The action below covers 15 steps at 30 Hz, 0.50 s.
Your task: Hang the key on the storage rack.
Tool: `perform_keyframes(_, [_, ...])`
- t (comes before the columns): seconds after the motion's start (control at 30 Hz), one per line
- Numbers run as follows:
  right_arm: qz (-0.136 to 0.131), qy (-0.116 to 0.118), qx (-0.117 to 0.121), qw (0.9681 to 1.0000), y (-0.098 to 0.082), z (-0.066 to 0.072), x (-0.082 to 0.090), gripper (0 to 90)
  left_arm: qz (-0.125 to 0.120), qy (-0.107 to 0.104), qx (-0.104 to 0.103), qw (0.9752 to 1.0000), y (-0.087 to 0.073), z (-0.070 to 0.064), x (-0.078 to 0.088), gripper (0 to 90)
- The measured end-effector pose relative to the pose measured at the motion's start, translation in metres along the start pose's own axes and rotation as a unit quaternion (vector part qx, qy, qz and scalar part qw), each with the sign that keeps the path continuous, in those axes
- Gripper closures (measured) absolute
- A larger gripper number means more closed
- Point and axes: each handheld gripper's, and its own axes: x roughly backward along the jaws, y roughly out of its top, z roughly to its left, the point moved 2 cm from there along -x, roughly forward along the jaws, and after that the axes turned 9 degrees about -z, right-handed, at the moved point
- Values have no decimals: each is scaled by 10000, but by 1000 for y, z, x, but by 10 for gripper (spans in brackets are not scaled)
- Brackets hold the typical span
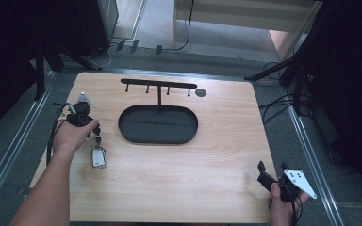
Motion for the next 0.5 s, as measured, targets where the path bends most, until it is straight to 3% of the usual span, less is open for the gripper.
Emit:
perform_keyframes(0.17, [6,-7,-23,10000,0,0,0,134,56,-55,125,9999,2,-3,-4,630])
perform_keyframes(0.27, [10,-8,-37,10000,0,0,0,134,35,64,206,9998,2,-4,-9,627])
perform_keyframes(0.37, [12,0,-52,10000,0,-1,0,134,116,246,113,9996,1,-2,-12,619])
perform_keyframes(0.5, [17,-6,-39,10000,0,0,0,135,-40,298,282,9991,2,0,-13,628])
